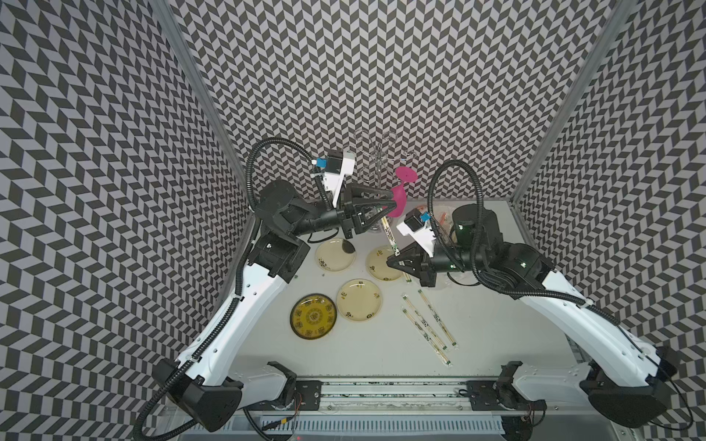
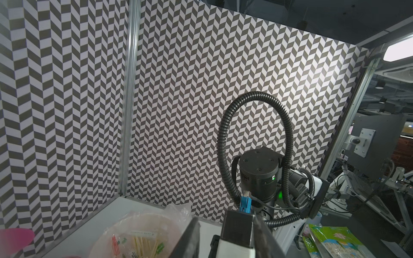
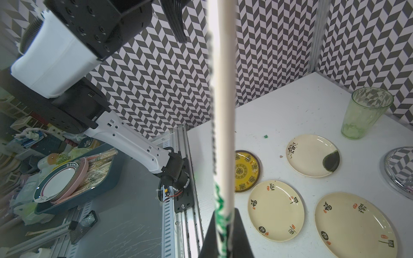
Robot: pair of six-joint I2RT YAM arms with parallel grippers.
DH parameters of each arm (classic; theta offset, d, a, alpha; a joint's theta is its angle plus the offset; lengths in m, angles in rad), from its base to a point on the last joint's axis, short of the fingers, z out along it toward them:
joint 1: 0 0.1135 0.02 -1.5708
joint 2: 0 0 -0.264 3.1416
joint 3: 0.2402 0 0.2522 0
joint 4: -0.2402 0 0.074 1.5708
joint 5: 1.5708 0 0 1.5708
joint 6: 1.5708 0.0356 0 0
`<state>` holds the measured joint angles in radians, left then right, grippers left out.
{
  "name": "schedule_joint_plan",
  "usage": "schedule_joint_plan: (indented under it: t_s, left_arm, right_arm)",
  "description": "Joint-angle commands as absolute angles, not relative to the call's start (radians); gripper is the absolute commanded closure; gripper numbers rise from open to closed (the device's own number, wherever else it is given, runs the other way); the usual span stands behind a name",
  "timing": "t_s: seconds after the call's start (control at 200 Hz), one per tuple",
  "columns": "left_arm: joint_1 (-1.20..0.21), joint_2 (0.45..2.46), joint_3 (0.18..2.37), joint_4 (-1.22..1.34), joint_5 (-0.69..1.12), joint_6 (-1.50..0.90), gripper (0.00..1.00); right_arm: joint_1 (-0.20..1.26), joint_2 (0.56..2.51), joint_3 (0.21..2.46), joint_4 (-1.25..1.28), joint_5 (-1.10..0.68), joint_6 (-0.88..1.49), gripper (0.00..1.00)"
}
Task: Remove the packaging of disposable chopsticks
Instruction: Remove the packet bag from the disposable chopsticks.
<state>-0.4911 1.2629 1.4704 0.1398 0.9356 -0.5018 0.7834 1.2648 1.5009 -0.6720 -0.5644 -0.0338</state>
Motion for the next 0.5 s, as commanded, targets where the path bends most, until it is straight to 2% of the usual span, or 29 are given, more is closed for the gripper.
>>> schedule_joint_plan:
  t_s: [0.0, 0.095, 0.205, 0.265, 0.496]
  left_arm:
    - [-0.489, 1.245, 1.488, 0.118, 0.919, -0.477, 0.53]
    - [-0.489, 1.243, 1.489, 0.119, 0.913, -0.469, 0.54]
    - [-0.489, 1.244, 1.491, 0.126, 0.910, -0.471, 0.74]
    - [-0.489, 1.241, 1.491, 0.131, 0.908, -0.471, 0.80]
    - [-0.489, 1.235, 1.493, 0.138, 0.912, -0.474, 0.82]
  right_arm:
    - [0.790, 1.253, 1.537, -0.642, -0.563, -0.037, 1.00]
    - [0.792, 1.252, 1.539, -0.644, -0.572, -0.036, 1.00]
    - [0.792, 1.247, 1.532, -0.639, -0.574, -0.030, 1.00]
    - [0.793, 1.249, 1.532, -0.641, -0.578, -0.028, 1.00]
    - [0.798, 1.249, 1.525, -0.648, -0.578, -0.028, 1.00]
